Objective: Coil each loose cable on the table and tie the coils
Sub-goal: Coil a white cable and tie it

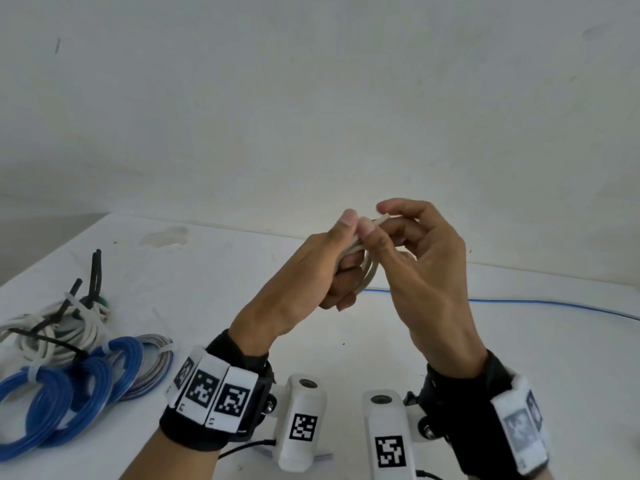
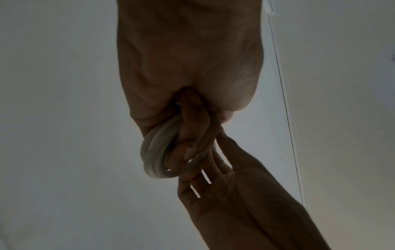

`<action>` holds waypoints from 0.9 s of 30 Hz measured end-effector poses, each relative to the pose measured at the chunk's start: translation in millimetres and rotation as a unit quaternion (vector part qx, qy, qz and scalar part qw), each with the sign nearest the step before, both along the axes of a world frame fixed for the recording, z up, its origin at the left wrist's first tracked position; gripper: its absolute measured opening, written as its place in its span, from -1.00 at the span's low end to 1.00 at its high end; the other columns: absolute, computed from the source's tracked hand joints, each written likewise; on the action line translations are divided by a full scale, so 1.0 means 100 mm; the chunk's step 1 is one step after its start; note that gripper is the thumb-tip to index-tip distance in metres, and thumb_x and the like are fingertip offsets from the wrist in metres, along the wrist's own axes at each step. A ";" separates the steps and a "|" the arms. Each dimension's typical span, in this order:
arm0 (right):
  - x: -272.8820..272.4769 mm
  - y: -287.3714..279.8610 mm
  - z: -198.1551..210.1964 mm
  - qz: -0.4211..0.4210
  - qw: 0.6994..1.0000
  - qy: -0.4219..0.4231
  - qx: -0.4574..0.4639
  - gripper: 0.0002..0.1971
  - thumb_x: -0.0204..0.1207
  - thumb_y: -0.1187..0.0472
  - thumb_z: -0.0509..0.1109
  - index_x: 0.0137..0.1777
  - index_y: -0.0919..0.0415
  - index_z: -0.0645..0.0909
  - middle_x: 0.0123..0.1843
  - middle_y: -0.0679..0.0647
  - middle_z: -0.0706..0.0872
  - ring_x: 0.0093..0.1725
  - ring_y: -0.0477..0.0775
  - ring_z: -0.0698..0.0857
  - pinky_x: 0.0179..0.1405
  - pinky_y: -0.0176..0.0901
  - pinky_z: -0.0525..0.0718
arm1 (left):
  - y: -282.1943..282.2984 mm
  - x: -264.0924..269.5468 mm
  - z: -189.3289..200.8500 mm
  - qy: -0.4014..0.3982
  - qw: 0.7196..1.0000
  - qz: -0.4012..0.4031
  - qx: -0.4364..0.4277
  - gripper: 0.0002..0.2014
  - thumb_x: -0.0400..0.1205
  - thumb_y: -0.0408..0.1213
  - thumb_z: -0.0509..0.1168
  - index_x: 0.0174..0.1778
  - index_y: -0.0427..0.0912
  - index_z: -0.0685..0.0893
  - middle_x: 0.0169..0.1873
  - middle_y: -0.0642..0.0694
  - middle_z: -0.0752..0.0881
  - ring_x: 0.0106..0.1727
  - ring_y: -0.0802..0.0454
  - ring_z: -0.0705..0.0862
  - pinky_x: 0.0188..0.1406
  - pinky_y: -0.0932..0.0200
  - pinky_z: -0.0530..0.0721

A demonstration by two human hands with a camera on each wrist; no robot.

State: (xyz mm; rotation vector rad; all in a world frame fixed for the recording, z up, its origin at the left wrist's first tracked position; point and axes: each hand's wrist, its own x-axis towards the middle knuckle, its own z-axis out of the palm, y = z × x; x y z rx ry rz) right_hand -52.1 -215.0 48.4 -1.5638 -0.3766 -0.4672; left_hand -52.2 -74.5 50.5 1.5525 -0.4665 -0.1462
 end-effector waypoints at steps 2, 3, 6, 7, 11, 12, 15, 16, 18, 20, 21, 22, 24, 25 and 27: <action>0.02 -0.03 -0.01 -0.004 1.000 0.002 -0.012 -0.76 0.56 0.15 0.58 0.17 0.08 0.66 -0.19 -0.01 0.82 -0.14 0.02 0.76 -0.24 -0.25 0.64 | -0.02 -0.01 0.01 0.008 1.000 0.004 -0.009 -0.44 0.77 0.17 -0.10 -0.15 0.19 0.83 -0.56 0.04 0.11 -0.56 0.08 0.13 -0.42 0.12 0.43; 0.03 -0.04 -0.01 -0.017 0.999 -0.007 -0.032 -0.84 0.57 0.12 0.57 0.09 0.05 0.70 -0.17 -0.06 0.82 -0.12 -0.02 0.77 -0.23 -0.25 0.63 | -0.02 0.00 0.01 0.012 1.000 0.011 -0.010 -0.41 0.79 0.14 -0.09 -0.38 0.17 0.74 -0.58 0.05 0.11 -0.58 0.09 0.12 -0.41 0.12 0.43; 0.03 -0.02 -0.04 -0.052 0.994 -0.049 -0.078 -0.97 0.61 0.07 0.53 -0.07 -0.06 0.76 -0.04 -0.17 0.82 0.06 -0.06 0.78 -0.08 -0.23 0.66 | 0.03 0.03 0.00 0.036 0.998 0.032 -0.039 -0.47 0.82 0.06 -0.03 -0.49 -0.04 0.29 -0.63 0.07 0.13 -0.61 0.09 0.10 -0.45 0.14 0.41; 0.03 -0.01 -0.05 -0.054 0.992 -0.065 -0.093 -0.97 0.62 0.09 0.52 -0.05 -0.05 0.77 -0.02 -0.18 0.82 0.09 -0.05 0.79 -0.02 -0.22 0.69 | 0.05 0.04 -0.01 0.046 0.997 0.037 -0.053 -0.49 0.83 0.03 -0.01 -0.47 -0.04 0.25 -0.64 0.08 0.14 -0.62 0.09 0.10 -0.48 0.15 0.40; 0.01 -0.01 -0.02 0.017 0.993 -0.044 -0.112 -0.90 0.59 0.18 0.55 0.08 0.07 0.79 -0.04 -0.20 0.87 0.07 -0.19 0.83 0.02 -0.33 0.75 | 0.11 0.08 -0.02 0.084 0.988 0.061 -0.114 -0.46 0.82 -0.03 0.03 -0.54 -0.03 0.25 -0.67 0.06 0.11 -0.63 0.06 0.04 -0.52 0.15 0.33; 0.01 -0.01 -0.02 0.037 0.993 -0.027 -0.110 -0.88 0.58 0.20 0.55 0.09 0.06 0.77 -0.02 -0.20 0.87 0.07 -0.20 0.83 -0.03 -0.34 0.76 | 0.12 0.08 -0.02 0.090 0.987 0.057 -0.124 -0.46 0.82 -0.02 0.03 -0.54 -0.04 0.24 -0.68 0.05 0.10 -0.63 0.04 0.01 -0.52 0.14 0.33; 0.02 0.01 -0.04 0.037 0.994 -0.021 -0.103 -0.85 0.58 0.25 0.55 0.07 -0.01 0.76 -0.02 -0.18 0.87 -0.03 -0.15 0.86 -0.17 -0.31 0.77 | 0.13 0.10 -0.03 0.088 0.986 0.048 -0.133 -0.43 0.81 0.07 0.02 -0.54 -0.06 0.26 -0.69 0.04 0.12 -0.61 0.00 0.00 -0.43 0.06 0.27; 0.03 0.01 -0.05 0.025 0.994 -0.029 -0.098 -0.83 0.58 0.26 0.55 0.07 -0.03 0.77 -0.04 -0.19 0.87 -0.04 -0.14 0.86 -0.18 -0.30 0.78 | 0.11 0.10 -0.04 0.072 0.988 0.052 -0.123 -0.41 0.80 0.13 0.02 -0.54 -0.06 0.29 -0.70 0.03 0.16 -0.63 0.00 0.06 -0.38 -0.02 0.25; 0.03 -0.02 -0.06 0.004 0.996 -0.040 -0.083 -0.81 0.57 0.28 0.56 0.07 -0.04 0.79 -0.10 -0.19 0.87 -0.01 -0.14 0.86 -0.16 -0.22 0.81 | 0.04 0.09 -0.05 0.021 0.994 0.077 -0.081 -0.36 0.79 0.23 -0.04 -0.57 -0.04 0.38 -0.72 -0.01 0.32 -0.70 -0.04 0.32 -0.33 -0.07 0.34; 0.04 -0.05 -0.06 -0.014 0.996 -0.049 -0.071 -0.80 0.59 0.30 0.55 0.07 -0.05 0.79 -0.14 -0.18 0.87 -0.01 -0.10 0.85 -0.17 -0.16 0.82 | -0.03 0.06 -0.03 -0.022 0.992 0.105 -0.059 -0.33 0.80 0.18 -0.11 -0.57 -0.08 0.42 -0.69 -0.11 0.47 -0.65 -0.16 0.59 -0.31 0.00 0.59; 0.05 -0.06 -0.06 -0.022 0.996 -0.052 -0.070 -0.79 0.60 0.31 0.54 0.08 -0.05 0.79 -0.15 -0.17 0.87 -0.02 -0.09 0.85 -0.19 -0.17 0.81 | -0.07 0.04 -0.02 -0.036 0.991 0.117 -0.059 -0.35 0.81 0.14 -0.11 -0.52 -0.16 0.42 -0.66 -0.15 0.50 -0.62 -0.20 0.65 -0.31 0.02 0.65; 0.05 -0.06 -0.07 -0.028 0.996 -0.053 -0.070 -0.79 0.60 0.31 0.54 0.08 -0.05 0.80 -0.16 -0.17 0.86 -0.02 -0.09 0.85 -0.21 -0.18 0.81 | -0.10 0.02 -0.02 -0.050 0.988 0.133 -0.058 -0.37 0.82 0.11 -0.10 -0.47 -0.23 0.41 -0.65 -0.17 0.51 -0.61 -0.20 0.66 -0.32 0.02 0.67; 0.06 -0.03 -0.08 -0.037 0.995 -0.054 -0.071 -0.79 0.59 0.30 0.55 0.10 -0.04 0.80 -0.14 -0.17 0.87 -0.01 -0.10 0.85 -0.20 -0.18 0.82 | -0.15 0.01 -0.05 -0.077 0.980 0.174 -0.053 -0.37 0.84 0.07 -0.07 -0.37 -0.35 0.46 -0.61 -0.18 0.50 -0.61 -0.17 0.63 -0.40 -0.02 0.66; 0.06 -0.03 -0.09 -0.044 0.995 -0.052 -0.069 -0.79 0.58 0.29 0.56 0.11 -0.04 0.81 -0.13 -0.18 0.87 -0.01 -0.09 0.85 -0.17 -0.15 0.83 | -0.15 0.02 -0.08 -0.094 0.975 0.196 -0.047 -0.40 0.85 0.05 -0.04 -0.28 -0.39 0.52 -0.58 -0.15 0.53 -0.59 -0.13 0.63 -0.41 -0.02 0.66; 0.07 -0.05 -0.08 -0.063 0.995 -0.053 -0.055 -0.80 0.55 0.26 0.59 0.10 -0.04 0.81 -0.12 -0.16 0.88 -0.03 -0.04 0.86 -0.12 -0.05 0.85 | -0.09 0.09 -0.13 -0.151 0.956 0.249 -0.017 -0.55 0.85 0.03 0.05 -0.06 -0.28 0.61 -0.39 -0.02 0.68 -0.38 -0.01 0.73 -0.27 -0.04 0.71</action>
